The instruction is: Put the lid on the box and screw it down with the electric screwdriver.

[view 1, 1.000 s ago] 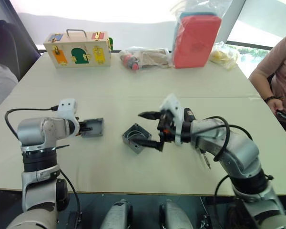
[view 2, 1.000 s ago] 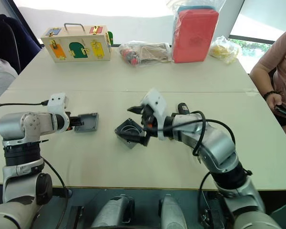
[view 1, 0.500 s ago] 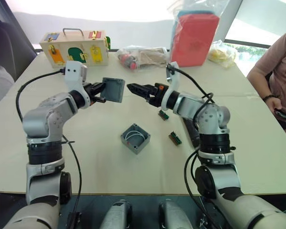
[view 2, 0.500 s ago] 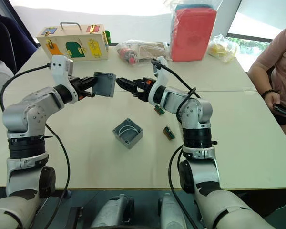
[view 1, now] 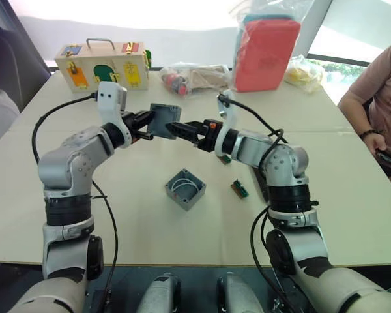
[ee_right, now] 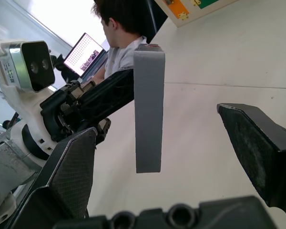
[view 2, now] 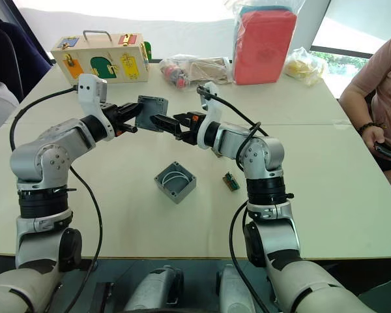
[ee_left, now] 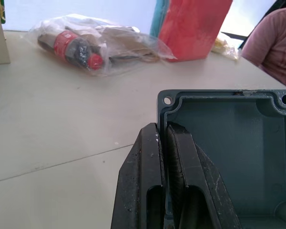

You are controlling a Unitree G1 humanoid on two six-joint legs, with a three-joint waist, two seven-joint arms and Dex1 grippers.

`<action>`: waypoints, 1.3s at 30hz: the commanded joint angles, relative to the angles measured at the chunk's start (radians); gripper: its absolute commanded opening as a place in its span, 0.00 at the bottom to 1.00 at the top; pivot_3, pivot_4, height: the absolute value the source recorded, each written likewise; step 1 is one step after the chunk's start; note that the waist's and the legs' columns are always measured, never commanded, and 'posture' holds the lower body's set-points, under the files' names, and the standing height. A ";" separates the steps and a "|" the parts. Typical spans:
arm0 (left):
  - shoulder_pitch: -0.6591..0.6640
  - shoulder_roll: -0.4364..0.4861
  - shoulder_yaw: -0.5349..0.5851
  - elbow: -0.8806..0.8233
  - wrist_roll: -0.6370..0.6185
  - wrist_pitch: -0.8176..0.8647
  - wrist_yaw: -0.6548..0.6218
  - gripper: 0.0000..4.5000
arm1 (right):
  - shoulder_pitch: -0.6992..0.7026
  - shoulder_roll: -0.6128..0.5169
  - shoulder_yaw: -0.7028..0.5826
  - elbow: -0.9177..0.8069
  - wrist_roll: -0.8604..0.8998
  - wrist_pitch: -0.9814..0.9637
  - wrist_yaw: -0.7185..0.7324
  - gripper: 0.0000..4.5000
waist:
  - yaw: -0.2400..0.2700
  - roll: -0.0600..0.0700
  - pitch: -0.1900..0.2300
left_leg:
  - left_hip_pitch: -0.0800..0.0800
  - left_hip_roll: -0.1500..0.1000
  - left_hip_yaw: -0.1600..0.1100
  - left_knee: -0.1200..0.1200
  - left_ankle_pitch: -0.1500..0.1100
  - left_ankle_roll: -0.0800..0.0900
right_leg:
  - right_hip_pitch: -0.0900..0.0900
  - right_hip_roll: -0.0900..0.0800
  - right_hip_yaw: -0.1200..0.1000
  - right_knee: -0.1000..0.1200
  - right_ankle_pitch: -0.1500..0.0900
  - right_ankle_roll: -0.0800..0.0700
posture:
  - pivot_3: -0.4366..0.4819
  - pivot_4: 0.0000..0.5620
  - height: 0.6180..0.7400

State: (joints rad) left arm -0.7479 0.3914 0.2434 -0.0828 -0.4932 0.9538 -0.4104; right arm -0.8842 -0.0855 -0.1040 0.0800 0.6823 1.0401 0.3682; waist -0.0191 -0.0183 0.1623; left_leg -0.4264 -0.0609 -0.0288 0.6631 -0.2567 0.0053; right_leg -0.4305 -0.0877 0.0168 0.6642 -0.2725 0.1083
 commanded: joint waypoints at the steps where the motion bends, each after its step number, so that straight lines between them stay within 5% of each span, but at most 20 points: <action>1: -0.006 -0.005 0.003 -0.042 -0.024 -0.022 0.003 0.00 | -0.003 0.010 -0.010 -0.026 0.011 -0.015 -0.002 0.68 | 0.000 0.000 0.000 | 0.000 0.000 0.000 0.000 0.000 0.000 | 0.000 0.000 0.000 0.000 0.000 0.000 | 0.48 0.27 0.98; 9: 0.003 -0.003 -0.004 -0.049 -0.035 -0.024 -0.001 0.00 | 0.011 0.031 -0.036 -0.041 0.033 -0.014 -0.027 0.04 | 0.000 0.000 0.000 | 0.000 0.000 0.000 0.000 0.000 0.000 | 0.000 0.000 0.000 0.000 0.000 0.000 | 0.48 0.27 0.98; 12: 0.014 -0.004 0.003 -0.054 -0.051 -0.020 -0.012 0.00 | 0.014 0.034 -0.043 -0.043 0.035 -0.012 -0.040 0.04 | 0.000 0.000 0.000 | 0.000 0.000 0.000 0.000 0.000 0.000 | 0.000 0.000 0.000 0.000 0.000 0.000 | 0.48 0.27 0.98; 20: 0.026 0.106 0.108 -0.070 -0.169 0.051 -0.096 0.58 | 0.056 -0.006 0.004 -0.117 -0.042 -0.141 -0.011 0.04 | -0.001 0.000 0.000 | 0.000 0.000 0.000 0.000 0.000 0.000 | 0.000 0.000 0.000 -0.001 0.000 0.000 | 0.48 0.27 0.98; 27: 0.025 0.206 0.186 -0.032 -0.279 0.164 -0.110 0.58 | 0.214 -0.237 0.201 -0.350 -0.394 -0.564 0.056 0.04 | 0.008 0.000 0.000 | 0.000 0.000 0.000 0.000 0.000 0.000 | 0.000 0.001 -0.001 -0.001 0.000 0.000 | 0.48 0.27 0.98; 34: 0.018 0.218 0.115 -0.020 -0.298 0.142 -0.186 0.03 | 0.418 -0.489 0.425 -0.269 -0.924 -1.318 0.048 0.04 | 0.002 0.000 0.000 | 0.001 -0.001 0.000 0.000 0.000 0.000 | 0.001 0.001 0.000 -0.002 0.000 0.000 | 0.48 0.27 0.98; 39: 0.035 0.238 0.017 -0.023 -0.258 0.101 -0.245 0.01 | 0.469 -0.500 0.482 -0.201 -1.183 -1.504 -0.091 0.04 | 0.002 0.000 0.000 | 0.001 0.000 0.000 0.000 0.000 -0.001 | 0.001 0.002 0.000 -0.002 0.000 0.000 | 0.48 0.27 0.98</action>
State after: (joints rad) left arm -0.7106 0.6053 0.2930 -0.0831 -0.7709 1.0950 -0.6257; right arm -0.4279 -0.6071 0.3789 -0.1006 -0.4125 -0.3962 0.3656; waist -0.0169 -0.0184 0.1627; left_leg -0.4252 -0.0610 -0.0285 0.6634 -0.2564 0.0047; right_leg -0.4298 -0.0860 0.0171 0.6623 -0.2727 0.1084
